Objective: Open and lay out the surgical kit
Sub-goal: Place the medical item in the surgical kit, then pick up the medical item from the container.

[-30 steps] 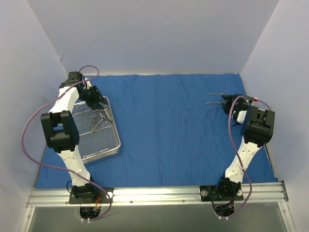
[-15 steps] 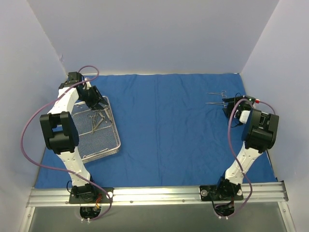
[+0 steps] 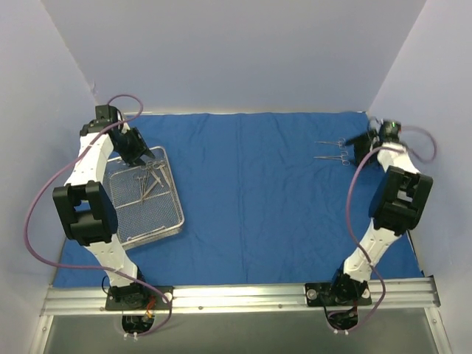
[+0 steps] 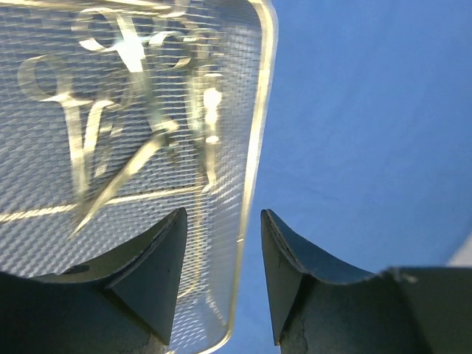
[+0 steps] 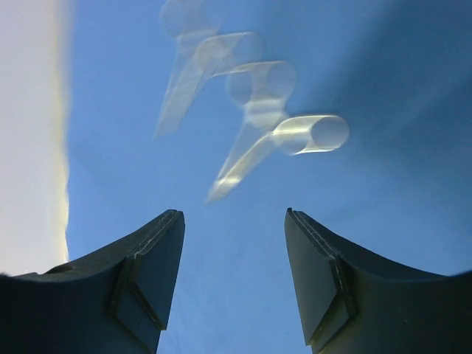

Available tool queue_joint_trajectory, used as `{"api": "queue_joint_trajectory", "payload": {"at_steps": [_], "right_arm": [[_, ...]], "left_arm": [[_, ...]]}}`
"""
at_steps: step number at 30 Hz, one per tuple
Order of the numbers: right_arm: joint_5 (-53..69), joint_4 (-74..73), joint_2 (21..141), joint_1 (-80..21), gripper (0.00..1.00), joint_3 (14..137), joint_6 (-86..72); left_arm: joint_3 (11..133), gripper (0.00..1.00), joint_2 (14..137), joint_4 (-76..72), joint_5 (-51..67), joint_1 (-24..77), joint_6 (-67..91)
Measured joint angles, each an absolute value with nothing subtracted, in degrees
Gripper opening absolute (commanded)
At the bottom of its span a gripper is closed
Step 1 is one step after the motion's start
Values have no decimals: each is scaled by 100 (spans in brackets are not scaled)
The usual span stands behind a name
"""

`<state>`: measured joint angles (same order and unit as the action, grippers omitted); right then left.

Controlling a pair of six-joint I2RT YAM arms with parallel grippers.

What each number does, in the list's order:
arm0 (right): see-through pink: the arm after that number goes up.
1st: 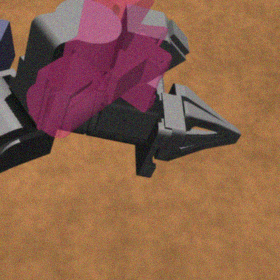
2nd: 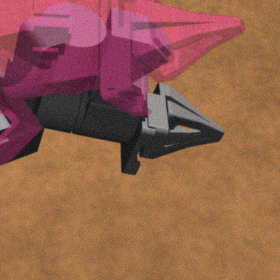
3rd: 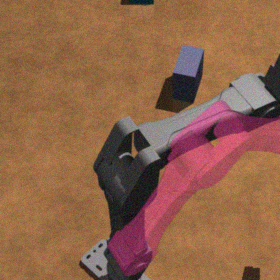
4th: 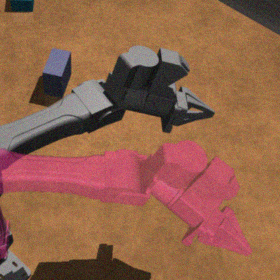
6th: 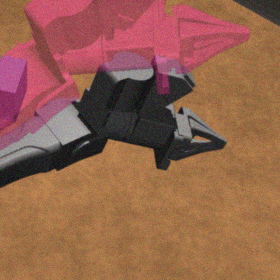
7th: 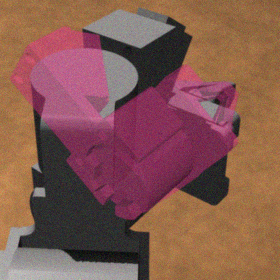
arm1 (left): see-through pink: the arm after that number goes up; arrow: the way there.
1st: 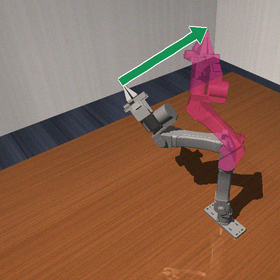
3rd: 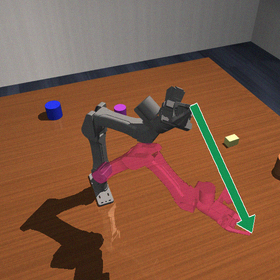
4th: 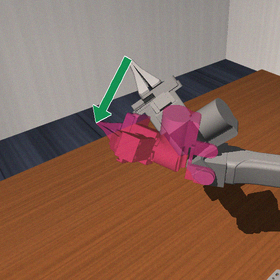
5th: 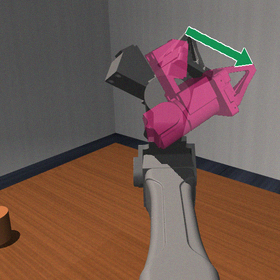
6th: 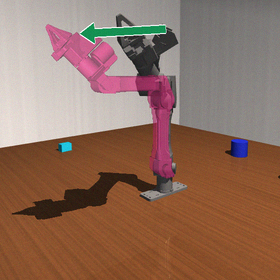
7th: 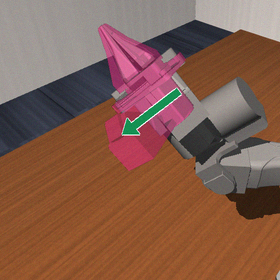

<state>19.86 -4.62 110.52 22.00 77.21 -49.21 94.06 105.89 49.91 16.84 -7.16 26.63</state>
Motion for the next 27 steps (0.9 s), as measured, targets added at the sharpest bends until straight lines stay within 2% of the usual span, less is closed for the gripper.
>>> {"api": "queue_joint_trajectory", "payload": {"at_steps": [4, 7, 14, 19, 21, 27], "right_arm": [[2005, -1446, 11133, 1291, 55, 9435, -4139], [2167, -1769, 11109, 541, 55, 9994, -3719], [2543, -2316, 11074, -644, 55, 9504, -3242], [2731, -2434, 11048, -792, 55, 8923, -3212], [2759, -2462, 11028, -786, 55, 8910, -3170], [2862, -2410, 10807, -781, 55, 8914, -3118]], "left_arm": [[9413, 51, 10447, 5339, 1087, -910, 2576], [9408, 48, 10453, 5505, 692, -1087, 2445], [9408, 45, 10687, 5537, 346, -1219, 2027], [9476, 43, 11319, 5505, 248, -1210, 1835], [9491, 40, 11570, 5500, 213, -1210, 1820], [9496, 38, 11900, 5452, 143, -1188, 1841]]}}
